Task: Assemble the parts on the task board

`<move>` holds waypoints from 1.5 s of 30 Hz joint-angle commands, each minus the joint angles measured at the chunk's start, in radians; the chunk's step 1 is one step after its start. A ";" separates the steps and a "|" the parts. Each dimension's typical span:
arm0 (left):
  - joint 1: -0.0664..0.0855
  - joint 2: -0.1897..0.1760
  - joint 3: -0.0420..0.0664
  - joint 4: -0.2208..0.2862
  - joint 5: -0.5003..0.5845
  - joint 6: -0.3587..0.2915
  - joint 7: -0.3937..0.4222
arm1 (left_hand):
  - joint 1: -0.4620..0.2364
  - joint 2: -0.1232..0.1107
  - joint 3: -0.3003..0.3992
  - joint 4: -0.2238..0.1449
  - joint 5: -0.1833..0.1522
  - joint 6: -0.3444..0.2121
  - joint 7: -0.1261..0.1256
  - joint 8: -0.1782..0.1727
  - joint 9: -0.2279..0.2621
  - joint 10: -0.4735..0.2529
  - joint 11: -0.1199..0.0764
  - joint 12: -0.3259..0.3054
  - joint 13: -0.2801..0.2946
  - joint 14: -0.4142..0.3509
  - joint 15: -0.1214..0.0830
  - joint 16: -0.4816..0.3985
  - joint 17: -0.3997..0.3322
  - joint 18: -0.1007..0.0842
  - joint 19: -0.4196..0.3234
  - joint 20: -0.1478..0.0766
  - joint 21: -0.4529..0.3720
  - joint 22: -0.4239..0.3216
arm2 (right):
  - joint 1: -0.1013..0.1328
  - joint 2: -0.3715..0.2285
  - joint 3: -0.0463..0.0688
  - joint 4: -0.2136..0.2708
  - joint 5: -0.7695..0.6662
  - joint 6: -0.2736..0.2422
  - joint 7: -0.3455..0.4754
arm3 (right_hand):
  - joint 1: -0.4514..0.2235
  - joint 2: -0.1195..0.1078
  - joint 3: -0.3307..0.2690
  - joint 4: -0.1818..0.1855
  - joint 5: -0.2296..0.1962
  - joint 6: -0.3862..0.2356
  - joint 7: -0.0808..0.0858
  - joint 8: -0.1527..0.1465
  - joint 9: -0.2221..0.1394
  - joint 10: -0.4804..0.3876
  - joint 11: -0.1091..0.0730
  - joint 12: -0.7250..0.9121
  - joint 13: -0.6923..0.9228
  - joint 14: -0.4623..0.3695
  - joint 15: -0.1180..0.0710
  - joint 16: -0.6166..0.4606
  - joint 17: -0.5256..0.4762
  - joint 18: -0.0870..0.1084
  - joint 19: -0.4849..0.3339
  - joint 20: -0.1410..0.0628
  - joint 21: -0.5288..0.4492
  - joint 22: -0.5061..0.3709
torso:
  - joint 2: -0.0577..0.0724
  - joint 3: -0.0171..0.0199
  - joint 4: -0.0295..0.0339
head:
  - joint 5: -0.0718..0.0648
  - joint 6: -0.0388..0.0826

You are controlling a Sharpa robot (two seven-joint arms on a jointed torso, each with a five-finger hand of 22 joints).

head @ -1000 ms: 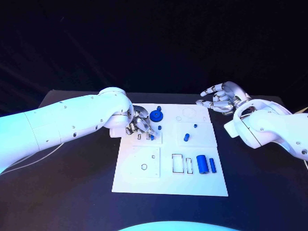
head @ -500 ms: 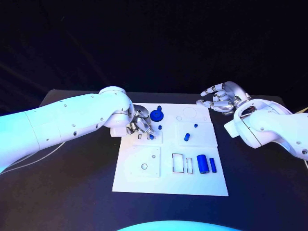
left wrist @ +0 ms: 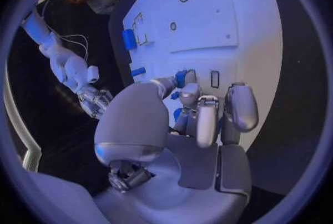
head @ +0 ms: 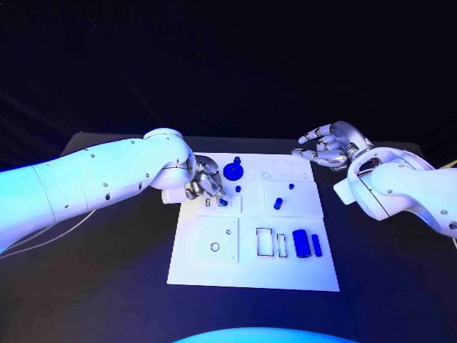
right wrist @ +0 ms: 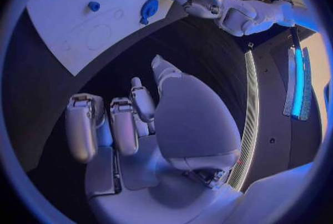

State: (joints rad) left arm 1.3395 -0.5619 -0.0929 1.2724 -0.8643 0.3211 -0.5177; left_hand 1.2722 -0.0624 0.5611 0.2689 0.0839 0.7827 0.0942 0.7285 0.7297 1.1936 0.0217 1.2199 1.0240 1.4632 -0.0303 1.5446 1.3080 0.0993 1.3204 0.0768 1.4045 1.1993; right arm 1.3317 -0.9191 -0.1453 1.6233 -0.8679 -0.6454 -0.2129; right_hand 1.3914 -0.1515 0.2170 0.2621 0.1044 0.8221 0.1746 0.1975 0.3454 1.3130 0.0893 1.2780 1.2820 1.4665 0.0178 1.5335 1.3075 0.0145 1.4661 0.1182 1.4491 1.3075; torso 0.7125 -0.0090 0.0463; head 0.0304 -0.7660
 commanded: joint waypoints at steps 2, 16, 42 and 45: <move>0.000 -0.007 0.002 0.010 0.060 -0.020 0.006 | -0.019 -0.024 0.143 -0.115 0.004 -0.003 -0.004 0.009 0.018 0.010 -0.003 -0.003 0.003 0.089 -0.006 0.007 0.224 -0.018 0.001 -0.005 0.007 0.002 | 0.000 0.000 0.000 0.001 -0.009 0.016 0.004 | 0.001 0.006 0.003 0.001 0.002 0.004 -0.001 0.005 0.001 -0.006 -0.003 -0.005 -0.001 0.085 -0.009 -0.002 0.191 0.016 0.053 -0.008 0.005 0.172 | -0.001 0.0011 0.0008 | 0.000 0.000; 0.002 -0.044 0.009 0.037 0.102 -0.038 0.005 | -0.086 -0.055 0.277 -0.190 0.008 0.006 -0.008 0.025 0.070 0.032 -0.007 0.003 0.017 0.096 -0.011 0.013 0.238 -0.021 0.011 -0.008 0.014 0.017 | 0.000 -0.004 0.000 -0.001 -0.008 0.015 0.003 | 0.000 0.005 0.003 0.001 0.002 0.004 -0.002 0.006 0.001 -0.007 -0.003 -0.007 -0.003 0.084 -0.009 -0.003 0.191 0.017 0.052 -0.009 0.003 0.171 | 0.000 0.0003 0.0008 | 0.007 0.001; 0.000 -0.038 -0.011 0.083 -0.111 -0.147 0.000 | -0.143 -0.083 0.369 -0.254 0.042 0.030 -0.016 0.029 0.103 0.058 -0.016 0.002 0.017 0.106 -0.020 0.024 0.258 -0.025 0.032 -0.014 0.026 0.040 | 0.000 -0.004 0.000 -0.003 -0.007 -0.006 0.017 | -0.002 0.002 0.003 0.002 0.002 0.002 -0.002 0.009 0.002 -0.026 -0.003 -0.028 -0.024 0.081 -0.010 -0.010 0.178 0.021 0.045 -0.009 -0.014 0.158 | 0.001 -0.0008 -0.0002 | 0.015 -0.016; 0.000 -0.040 -0.015 0.089 -0.115 -0.153 0.000 | -0.144 -0.083 0.371 -0.255 0.044 0.031 -0.016 0.029 0.104 0.059 -0.017 0.002 0.017 0.106 -0.020 0.025 0.260 -0.025 0.032 -0.015 0.026 0.041 | 0.000 -0.004 0.000 -0.004 -0.006 -0.011 0.023 | -0.001 0.002 0.004 0.003 0.002 0.001 -0.002 0.011 0.002 -0.035 -0.003 -0.039 -0.033 0.078 -0.010 -0.017 0.168 0.024 0.039 -0.009 -0.026 0.149 | 0.000 -0.0005 -0.0009 | 0.015 -0.017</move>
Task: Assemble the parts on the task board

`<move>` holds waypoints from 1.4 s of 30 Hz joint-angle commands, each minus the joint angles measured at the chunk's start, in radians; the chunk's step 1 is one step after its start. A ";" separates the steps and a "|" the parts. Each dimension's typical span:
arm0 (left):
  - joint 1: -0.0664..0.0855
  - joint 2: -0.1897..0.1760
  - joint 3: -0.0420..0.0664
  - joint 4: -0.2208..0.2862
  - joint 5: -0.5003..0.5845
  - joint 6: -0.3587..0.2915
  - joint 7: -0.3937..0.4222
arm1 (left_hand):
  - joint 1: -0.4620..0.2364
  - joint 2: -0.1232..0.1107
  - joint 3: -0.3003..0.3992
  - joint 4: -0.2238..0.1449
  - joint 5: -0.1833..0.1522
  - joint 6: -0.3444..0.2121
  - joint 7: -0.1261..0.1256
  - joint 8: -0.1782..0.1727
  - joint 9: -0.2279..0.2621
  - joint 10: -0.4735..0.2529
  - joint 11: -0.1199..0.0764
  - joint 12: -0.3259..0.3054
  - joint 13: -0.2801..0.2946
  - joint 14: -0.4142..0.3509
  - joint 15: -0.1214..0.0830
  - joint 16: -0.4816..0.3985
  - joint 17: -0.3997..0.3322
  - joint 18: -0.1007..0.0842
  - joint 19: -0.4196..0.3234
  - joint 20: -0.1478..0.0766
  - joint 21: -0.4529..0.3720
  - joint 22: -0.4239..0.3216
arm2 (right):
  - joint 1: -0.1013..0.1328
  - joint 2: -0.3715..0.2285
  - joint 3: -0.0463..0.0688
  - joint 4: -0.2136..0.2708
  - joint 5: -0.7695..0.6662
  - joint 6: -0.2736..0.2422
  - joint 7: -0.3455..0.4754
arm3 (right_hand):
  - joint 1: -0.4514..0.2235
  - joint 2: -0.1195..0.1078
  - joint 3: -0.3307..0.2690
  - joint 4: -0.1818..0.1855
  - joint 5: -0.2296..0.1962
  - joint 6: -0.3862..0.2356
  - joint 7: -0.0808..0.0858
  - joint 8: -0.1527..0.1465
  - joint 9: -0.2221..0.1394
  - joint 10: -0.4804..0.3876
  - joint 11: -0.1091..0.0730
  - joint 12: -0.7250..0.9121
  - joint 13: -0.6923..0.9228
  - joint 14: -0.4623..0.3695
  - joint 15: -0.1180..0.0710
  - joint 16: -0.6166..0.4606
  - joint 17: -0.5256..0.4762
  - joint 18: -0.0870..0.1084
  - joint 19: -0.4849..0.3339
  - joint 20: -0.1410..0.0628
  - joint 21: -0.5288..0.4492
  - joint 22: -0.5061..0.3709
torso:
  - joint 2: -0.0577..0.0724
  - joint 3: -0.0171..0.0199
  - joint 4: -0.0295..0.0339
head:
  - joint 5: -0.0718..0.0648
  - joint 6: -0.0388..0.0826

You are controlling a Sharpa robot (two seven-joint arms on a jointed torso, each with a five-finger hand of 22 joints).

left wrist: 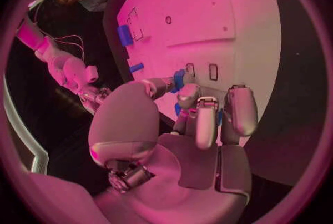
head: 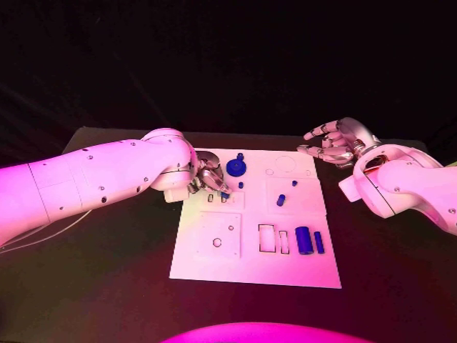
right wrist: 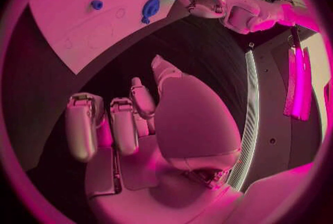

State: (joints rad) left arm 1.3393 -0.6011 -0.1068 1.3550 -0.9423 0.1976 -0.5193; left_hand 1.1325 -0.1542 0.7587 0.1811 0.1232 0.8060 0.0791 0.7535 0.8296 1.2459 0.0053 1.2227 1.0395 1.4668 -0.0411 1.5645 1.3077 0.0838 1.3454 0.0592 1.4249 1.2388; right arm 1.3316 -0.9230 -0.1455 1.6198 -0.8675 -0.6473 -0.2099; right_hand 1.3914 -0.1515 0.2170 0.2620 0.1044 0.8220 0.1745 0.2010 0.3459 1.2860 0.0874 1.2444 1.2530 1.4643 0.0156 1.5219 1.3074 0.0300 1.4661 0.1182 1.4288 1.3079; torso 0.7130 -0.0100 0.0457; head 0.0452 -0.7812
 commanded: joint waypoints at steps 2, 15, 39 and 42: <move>0.000 -0.003 -0.003 0.011 -0.038 -0.036 0.001 | -0.006 0.008 0.175 -0.169 0.006 0.009 -0.001 0.004 0.005 0.007 -0.001 -0.001 0.001 0.103 -0.010 0.005 0.261 -0.010 0.009 0.003 0.007 0.004 | 0.000 0.000 0.000 -0.001 -0.004 -0.014 0.028 | -0.001 0.001 0.006 0.004 0.002 0.000 -0.003 0.011 0.001 -0.021 -0.002 -0.021 -0.019 0.075 -0.009 -0.015 0.153 0.014 0.030 -0.010 -0.027 0.133 | 0.000 0.0005 -0.0006 | 0.001 -0.003; -0.006 -0.015 -0.008 0.029 -0.058 -0.058 0.001 | -0.034 -0.003 0.195 -0.186 0.066 0.024 -0.007 0.004 0.018 0.026 -0.007 0.005 0.009 0.104 -0.016 0.006 0.263 -0.014 0.023 -0.003 0.014 0.020 | 0.000 0.000 0.000 -0.006 0.029 -0.069 0.106 | 0.003 -0.010 0.023 0.005 0.002 -0.007 -0.009 0.042 0.005 -0.065 -0.009 -0.094 -0.097 0.041 -0.017 -0.100 0.041 0.048 -0.032 -0.019 -0.189 0.013 | 0.000 0.0004 0.0000 | 0.002 -0.007; -0.021 -0.017 -0.012 0.035 -0.071 -0.065 -0.001 | -0.056 -0.014 0.199 -0.198 0.118 0.040 -0.014 0.005 0.028 0.046 -0.014 0.013 0.019 0.104 -0.022 0.006 0.263 -0.017 0.035 -0.008 0.022 0.036 | -0.001 0.002 -0.001 -0.014 0.042 -0.063 0.121 | -0.001 -0.013 0.030 0.008 0.002 -0.013 -0.011 0.056 0.005 -0.070 -0.012 -0.110 -0.119 0.031 -0.021 -0.139 0.000 0.058 -0.047 -0.022 -0.252 -0.034 | 0.001 0.0001 -0.0003 | 0.000 -0.013; -0.023 -0.017 -0.012 0.034 -0.075 -0.064 -0.001 | -0.056 -0.014 0.199 -0.198 0.118 0.040 -0.014 0.005 0.028 0.046 -0.014 0.013 0.019 0.104 -0.022 0.006 0.263 -0.017 0.035 -0.008 0.022 0.036 | -0.001 0.002 -0.001 -0.016 0.042 -0.061 0.119 | 0.000 -0.013 0.030 0.008 0.002 -0.013 -0.011 0.056 0.005 -0.070 -0.012 -0.111 -0.119 0.031 -0.021 -0.139 0.000 0.058 -0.047 -0.022 -0.252 -0.033 | 0.000 -0.0001 -0.0002 | -0.002 -0.015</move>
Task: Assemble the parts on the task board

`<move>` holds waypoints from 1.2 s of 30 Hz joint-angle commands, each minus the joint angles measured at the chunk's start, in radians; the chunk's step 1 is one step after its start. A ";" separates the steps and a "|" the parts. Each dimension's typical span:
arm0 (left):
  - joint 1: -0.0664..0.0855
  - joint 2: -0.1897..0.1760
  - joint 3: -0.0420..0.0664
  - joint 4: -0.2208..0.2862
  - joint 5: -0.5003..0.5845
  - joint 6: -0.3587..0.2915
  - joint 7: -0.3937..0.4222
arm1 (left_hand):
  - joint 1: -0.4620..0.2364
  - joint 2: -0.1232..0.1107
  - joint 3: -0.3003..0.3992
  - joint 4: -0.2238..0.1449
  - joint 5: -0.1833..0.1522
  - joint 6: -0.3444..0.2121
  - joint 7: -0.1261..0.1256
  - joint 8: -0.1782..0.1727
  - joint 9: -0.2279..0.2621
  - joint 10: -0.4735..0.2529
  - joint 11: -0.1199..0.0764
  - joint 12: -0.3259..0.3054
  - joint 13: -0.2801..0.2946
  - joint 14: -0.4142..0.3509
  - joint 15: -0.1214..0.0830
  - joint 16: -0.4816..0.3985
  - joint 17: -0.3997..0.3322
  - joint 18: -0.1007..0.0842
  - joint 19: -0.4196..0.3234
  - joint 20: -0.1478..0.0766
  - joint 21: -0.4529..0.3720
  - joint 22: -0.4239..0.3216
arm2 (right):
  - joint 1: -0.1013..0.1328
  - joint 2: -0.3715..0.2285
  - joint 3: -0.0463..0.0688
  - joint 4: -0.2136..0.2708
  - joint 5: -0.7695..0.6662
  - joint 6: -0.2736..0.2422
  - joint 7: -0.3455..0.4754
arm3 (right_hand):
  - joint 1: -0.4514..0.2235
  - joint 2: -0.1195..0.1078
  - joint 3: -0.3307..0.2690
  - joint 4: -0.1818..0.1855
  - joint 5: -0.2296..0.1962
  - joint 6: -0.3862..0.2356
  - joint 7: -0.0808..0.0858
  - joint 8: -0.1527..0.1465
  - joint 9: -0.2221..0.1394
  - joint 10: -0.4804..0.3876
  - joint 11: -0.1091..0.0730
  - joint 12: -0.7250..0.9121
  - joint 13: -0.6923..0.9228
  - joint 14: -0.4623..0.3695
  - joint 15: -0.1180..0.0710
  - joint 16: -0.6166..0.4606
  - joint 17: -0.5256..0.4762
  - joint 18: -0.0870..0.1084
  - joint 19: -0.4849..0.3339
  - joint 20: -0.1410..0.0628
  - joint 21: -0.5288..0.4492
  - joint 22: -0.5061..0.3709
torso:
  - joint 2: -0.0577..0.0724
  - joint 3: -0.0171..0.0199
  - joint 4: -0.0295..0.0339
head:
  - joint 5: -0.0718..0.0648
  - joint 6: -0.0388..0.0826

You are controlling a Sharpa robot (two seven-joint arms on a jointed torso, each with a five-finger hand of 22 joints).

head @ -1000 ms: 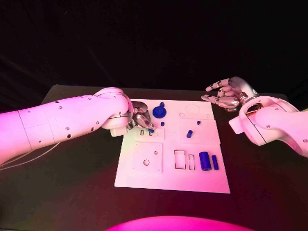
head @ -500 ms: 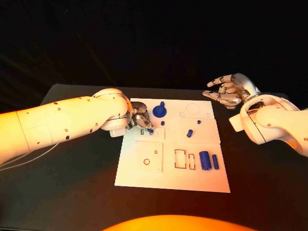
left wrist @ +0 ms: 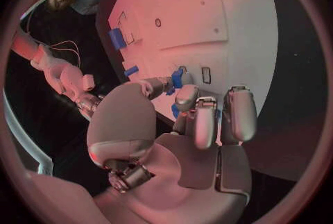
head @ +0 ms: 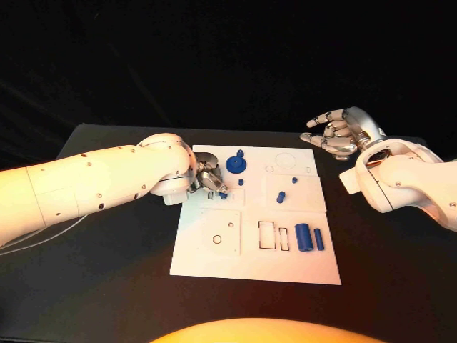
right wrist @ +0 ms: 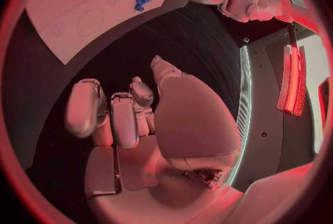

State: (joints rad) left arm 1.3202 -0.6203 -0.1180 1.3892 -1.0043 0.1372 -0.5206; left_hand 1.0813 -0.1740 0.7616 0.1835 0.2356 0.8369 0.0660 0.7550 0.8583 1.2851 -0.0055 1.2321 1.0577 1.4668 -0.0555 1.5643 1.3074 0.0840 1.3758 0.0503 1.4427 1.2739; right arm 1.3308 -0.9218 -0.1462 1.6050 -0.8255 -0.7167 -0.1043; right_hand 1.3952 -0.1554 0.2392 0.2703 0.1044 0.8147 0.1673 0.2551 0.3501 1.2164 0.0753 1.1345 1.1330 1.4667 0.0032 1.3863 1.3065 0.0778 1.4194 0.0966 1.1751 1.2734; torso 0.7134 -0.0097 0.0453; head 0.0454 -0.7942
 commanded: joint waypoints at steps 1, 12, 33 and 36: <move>-0.004 0.003 -0.001 0.000 -0.013 -0.004 0.000 | -0.004 0.006 0.196 -0.201 0.006 0.009 -0.001 0.003 -0.001 0.007 -0.003 0.003 0.001 0.104 -0.007 0.006 0.263 -0.018 0.005 0.001 0.004 0.001 | -0.001 0.001 0.000 -0.002 0.000 0.009 0.013 | -0.004 -0.010 0.008 0.000 0.002 -0.006 -0.004 0.002 0.001 0.000 0.000 -0.001 0.001 0.028 -0.009 -0.004 0.001 0.010 0.000 -0.001 0.002 0.001 | 0.000 -0.0002 0.0005 | -0.002 -0.002; -0.006 -0.001 -0.002 0.002 -0.017 0.010 0.000 | -0.005 0.005 0.196 -0.201 0.008 0.010 -0.001 0.003 -0.001 0.006 -0.003 0.002 -0.001 0.104 -0.008 0.006 0.263 -0.018 0.005 0.000 0.004 0.001 | -0.001 0.000 0.000 -0.003 0.000 0.014 0.010 | -0.004 -0.010 0.008 0.000 0.002 -0.006 -0.004 0.002 0.001 0.000 0.000 -0.001 0.001 0.028 -0.009 -0.004 0.001 0.010 0.000 -0.001 0.002 0.001 | 0.000 0.0006 0.0004 | 0.000 -0.007; -0.007 -0.010 -0.002 0.006 -0.035 -0.001 -0.001 | -0.018 -0.003 0.202 -0.212 0.061 0.025 -0.008 0.004 0.008 0.023 -0.010 0.009 0.007 0.104 -0.014 0.006 0.263 -0.022 0.021 -0.006 0.013 0.021 | -0.002 0.000 0.000 -0.006 -0.005 0.017 0.009 | -0.005 -0.010 0.009 0.000 0.002 -0.006 -0.005 0.004 0.001 -0.001 -0.001 -0.003 -0.003 0.028 -0.009 -0.007 -0.002 0.011 0.000 -0.001 -0.004 -0.003 | 0.000 0.0002 0.0003 | 0.005 -0.012; -0.008 -0.010 -0.002 0.007 -0.035 -0.004 -0.001 | -0.018 -0.003 0.203 -0.214 0.063 0.026 -0.008 0.005 0.008 0.023 -0.011 0.009 0.007 0.104 -0.014 0.006 0.263 -0.022 0.022 -0.006 0.014 0.023 | -0.002 0.000 0.000 -0.007 -0.007 0.021 0.006 | -0.005 -0.010 0.009 0.000 0.002 -0.006 -0.005 0.004 0.001 -0.001 -0.001 -0.003 -0.003 0.028 -0.009 -0.007 -0.002 0.011 0.000 -0.001 -0.004 -0.003 | 0.000 0.0004 0.0003 | 0.005 -0.012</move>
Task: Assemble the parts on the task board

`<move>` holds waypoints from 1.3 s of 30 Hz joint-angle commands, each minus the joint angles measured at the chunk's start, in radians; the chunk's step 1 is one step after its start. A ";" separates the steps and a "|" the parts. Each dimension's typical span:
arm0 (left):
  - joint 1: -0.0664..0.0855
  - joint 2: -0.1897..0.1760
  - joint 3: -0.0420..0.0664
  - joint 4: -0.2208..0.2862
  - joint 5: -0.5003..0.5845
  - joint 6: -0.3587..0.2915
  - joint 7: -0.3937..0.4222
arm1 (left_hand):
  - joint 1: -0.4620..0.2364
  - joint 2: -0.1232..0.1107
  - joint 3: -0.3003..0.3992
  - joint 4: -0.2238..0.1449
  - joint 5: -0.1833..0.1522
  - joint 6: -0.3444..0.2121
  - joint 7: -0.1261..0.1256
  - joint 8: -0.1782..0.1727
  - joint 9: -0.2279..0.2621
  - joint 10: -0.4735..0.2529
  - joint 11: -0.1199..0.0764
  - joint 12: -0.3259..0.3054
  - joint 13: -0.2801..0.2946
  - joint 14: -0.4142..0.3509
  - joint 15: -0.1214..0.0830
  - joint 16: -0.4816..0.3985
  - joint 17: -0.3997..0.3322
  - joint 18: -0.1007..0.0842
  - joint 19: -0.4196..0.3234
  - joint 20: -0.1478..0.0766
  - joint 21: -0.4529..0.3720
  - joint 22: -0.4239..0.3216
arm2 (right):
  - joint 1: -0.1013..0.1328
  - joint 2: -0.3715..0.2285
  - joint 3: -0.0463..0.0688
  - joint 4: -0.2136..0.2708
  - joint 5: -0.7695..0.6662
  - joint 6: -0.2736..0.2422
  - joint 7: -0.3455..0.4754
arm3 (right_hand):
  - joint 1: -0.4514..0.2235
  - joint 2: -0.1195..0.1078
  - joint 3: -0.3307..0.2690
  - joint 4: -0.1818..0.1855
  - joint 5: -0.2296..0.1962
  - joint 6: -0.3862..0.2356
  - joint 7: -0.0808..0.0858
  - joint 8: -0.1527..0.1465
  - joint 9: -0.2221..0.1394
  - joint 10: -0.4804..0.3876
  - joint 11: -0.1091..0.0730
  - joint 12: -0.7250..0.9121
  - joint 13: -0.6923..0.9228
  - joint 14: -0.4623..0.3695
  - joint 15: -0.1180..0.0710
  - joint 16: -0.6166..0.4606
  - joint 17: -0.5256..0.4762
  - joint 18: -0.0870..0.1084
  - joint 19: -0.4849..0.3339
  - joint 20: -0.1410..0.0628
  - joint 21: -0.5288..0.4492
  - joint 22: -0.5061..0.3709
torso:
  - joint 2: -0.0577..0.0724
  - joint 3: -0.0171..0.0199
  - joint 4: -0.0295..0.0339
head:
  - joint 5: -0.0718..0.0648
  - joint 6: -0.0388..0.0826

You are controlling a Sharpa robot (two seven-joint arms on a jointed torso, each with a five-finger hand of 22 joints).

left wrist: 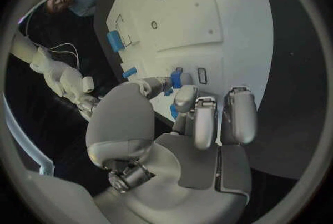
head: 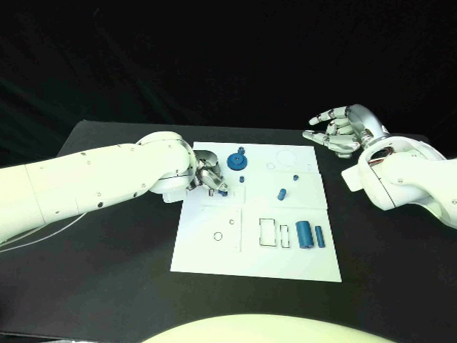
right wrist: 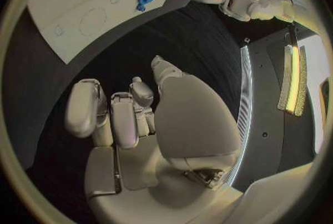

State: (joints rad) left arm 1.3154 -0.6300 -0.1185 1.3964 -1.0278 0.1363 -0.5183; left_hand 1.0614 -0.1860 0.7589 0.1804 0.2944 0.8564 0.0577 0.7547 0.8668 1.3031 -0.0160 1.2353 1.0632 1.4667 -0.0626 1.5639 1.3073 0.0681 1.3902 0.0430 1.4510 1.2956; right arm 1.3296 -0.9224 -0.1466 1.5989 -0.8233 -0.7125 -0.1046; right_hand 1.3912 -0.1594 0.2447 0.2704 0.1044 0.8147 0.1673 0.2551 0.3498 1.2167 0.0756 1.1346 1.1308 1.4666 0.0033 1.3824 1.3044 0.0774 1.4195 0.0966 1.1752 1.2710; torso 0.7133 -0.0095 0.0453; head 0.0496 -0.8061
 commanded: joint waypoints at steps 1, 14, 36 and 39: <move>-0.003 -0.001 -0.002 -0.001 -0.012 -0.004 -0.004 | 0.002 0.009 0.206 -0.211 0.006 0.007 0.000 0.005 0.000 0.006 0.000 0.006 0.002 0.104 -0.008 0.007 0.263 -0.007 0.009 0.001 0.006 0.003 | -0.001 0.001 0.000 -0.001 -0.010 0.018 0.006 | -0.002 -0.006 0.003 0.000 0.002 -0.006 -0.005 0.004 0.001 -0.002 -0.001 -0.004 -0.002 0.028 -0.009 -0.005 -0.002 0.012 0.000 -0.002 -0.006 -0.002 | 0.000 0.0001 0.0000 | 0.002 0.000; -0.004 0.000 -0.002 -0.003 0.015 0.009 -0.005 | 0.003 0.004 0.209 -0.218 0.018 0.013 -0.003 0.006 0.003 0.012 -0.003 0.009 0.006 0.104 -0.010 0.007 0.263 -0.010 0.017 -0.001 0.011 0.015 | -0.002 0.003 0.000 -0.004 -0.012 0.020 0.002 | -0.002 -0.006 0.003 0.001 0.002 -0.006 -0.005 0.005 0.001 -0.002 -0.001 -0.005 -0.002 0.028 -0.009 -0.005 -0.003 0.012 0.000 -0.002 -0.006 -0.002 | 0.000 0.0006 -0.0006 | 0.004 -0.002; -0.004 0.009 -0.002 -0.012 0.022 0.040 -0.007 | 0.003 0.001 0.210 -0.221 0.022 0.016 -0.004 0.007 0.004 0.013 -0.004 0.008 0.003 0.104 -0.011 0.007 0.263 -0.010 0.019 -0.002 0.013 0.018 | -0.003 0.004 0.000 -0.006 -0.013 0.021 0.002 | -0.005 -0.006 0.003 0.002 0.001 -0.008 -0.005 0.006 0.001 -0.004 -0.001 -0.006 -0.005 0.028 -0.009 -0.007 -0.004 0.012 0.000 -0.002 -0.008 -0.004 | 0.000 0.0003 0.0001 | 0.003 -0.001; -0.004 0.009 -0.002 -0.014 0.022 0.046 -0.007 | 0.004 0.001 0.210 -0.221 0.022 0.017 -0.004 0.007 0.004 0.013 -0.004 0.008 0.003 0.104 -0.011 0.007 0.263 -0.010 0.019 -0.002 0.013 0.018 | -0.003 0.004 0.000 -0.006 -0.013 0.021 0.001 | -0.005 -0.006 0.003 0.002 0.001 -0.008 -0.005 0.006 0.001 -0.004 -0.001 -0.006 -0.005 0.028 -0.009 -0.007 -0.004 0.012 0.000 -0.002 -0.008 -0.004 | 0.000 0.0004 0.0000 | 0.001 -0.003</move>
State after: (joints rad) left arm 1.3148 -0.6229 -0.1176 1.3844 -1.0092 0.1524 -0.5189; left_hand 1.0603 -0.1871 0.7562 0.1777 0.3099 0.8671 0.0570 0.7585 0.8700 1.3104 -0.0231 1.2392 1.0669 1.4630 -0.0660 1.5676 1.3073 0.0683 1.4007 0.0396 1.4589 1.3081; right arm 1.3275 -0.9188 -0.1468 1.5922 -0.8255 -0.7047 -0.1076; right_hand 1.3912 -0.1593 0.2447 0.2704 0.1044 0.8113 0.1639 0.2550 0.3495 1.2171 0.0760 1.1346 1.1267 1.4666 0.0034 1.3825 1.3024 0.0772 1.4195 0.0966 1.1702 1.2678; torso 0.7134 -0.0089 0.0452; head 0.0515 -0.8072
